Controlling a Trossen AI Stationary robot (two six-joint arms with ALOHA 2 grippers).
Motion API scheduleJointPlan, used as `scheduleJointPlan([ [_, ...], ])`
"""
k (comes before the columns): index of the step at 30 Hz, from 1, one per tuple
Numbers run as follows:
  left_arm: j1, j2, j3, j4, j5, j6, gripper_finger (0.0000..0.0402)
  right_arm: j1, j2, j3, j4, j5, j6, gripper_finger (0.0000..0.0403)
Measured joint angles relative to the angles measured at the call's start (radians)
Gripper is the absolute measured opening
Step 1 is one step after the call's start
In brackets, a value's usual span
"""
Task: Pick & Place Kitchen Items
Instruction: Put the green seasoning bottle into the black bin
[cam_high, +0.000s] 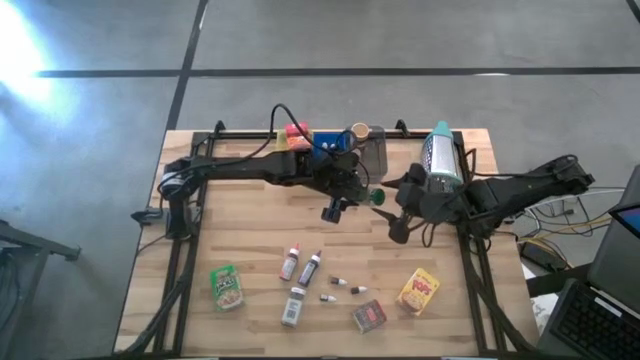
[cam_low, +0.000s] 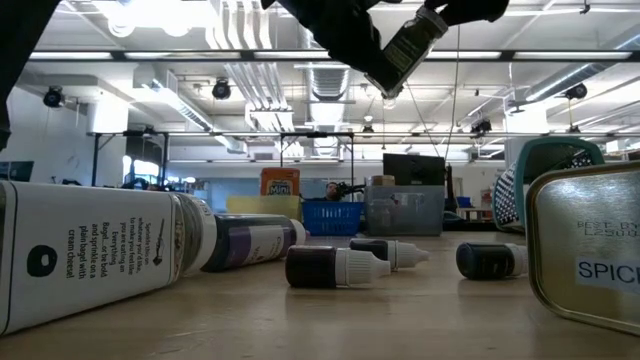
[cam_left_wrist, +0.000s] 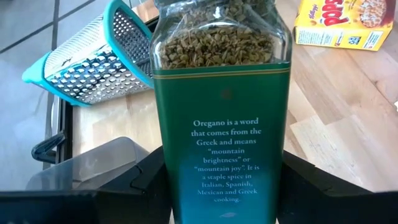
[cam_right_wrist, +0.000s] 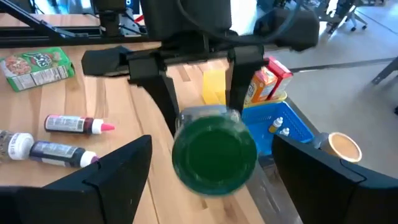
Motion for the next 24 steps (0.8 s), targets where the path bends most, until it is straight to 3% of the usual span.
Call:
scheduleJointPlan([
  [8,-0.004,0.001,0.000,0.000,-0.001,0.000,0.0210,-0.015,0.086,0.067,-0.011,-0.020,-0.063,0.0302],
  [13,-0.009,0.002,0.007,-0.024,-0.001,0.000,0.0210,-0.034,0.133,0.129,-0.133,-0.036,-0.043,0.0288],
  [24,-0.011,0.002,0.017,-0.027,-0.003,0.000,0.0211,-0.056,0.165,0.174,-0.161,-0.042,-0.046,0.0256],
])
